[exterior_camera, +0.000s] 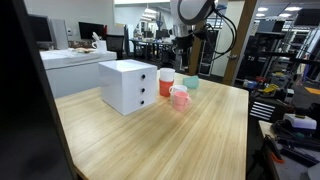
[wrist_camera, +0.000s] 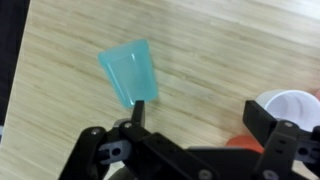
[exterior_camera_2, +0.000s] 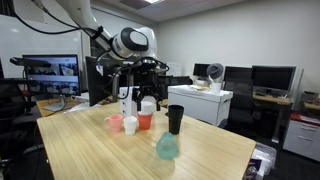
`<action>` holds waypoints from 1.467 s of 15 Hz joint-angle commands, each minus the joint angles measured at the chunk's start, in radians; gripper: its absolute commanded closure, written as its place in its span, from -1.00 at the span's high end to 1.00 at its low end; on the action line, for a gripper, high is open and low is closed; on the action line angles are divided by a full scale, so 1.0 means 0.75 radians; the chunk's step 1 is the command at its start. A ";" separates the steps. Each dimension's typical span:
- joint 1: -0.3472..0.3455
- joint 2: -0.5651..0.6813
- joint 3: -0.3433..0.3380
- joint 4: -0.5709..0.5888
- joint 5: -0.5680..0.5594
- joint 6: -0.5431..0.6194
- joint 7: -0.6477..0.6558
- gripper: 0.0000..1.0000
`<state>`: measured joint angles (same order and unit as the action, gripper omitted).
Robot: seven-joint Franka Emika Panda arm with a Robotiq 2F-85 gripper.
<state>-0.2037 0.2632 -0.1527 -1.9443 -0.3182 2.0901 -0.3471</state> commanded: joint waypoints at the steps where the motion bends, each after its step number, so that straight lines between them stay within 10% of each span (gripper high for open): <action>1: -0.028 0.001 -0.005 0.118 0.176 -0.275 0.012 1.00; 9: -0.143 0.115 -0.068 0.424 0.496 -0.685 0.113 1.00; 22: -0.167 0.254 -0.025 0.422 0.407 -0.085 -0.024 1.00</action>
<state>-0.3225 0.4567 -0.1888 -1.5914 0.0042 1.9500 -0.3109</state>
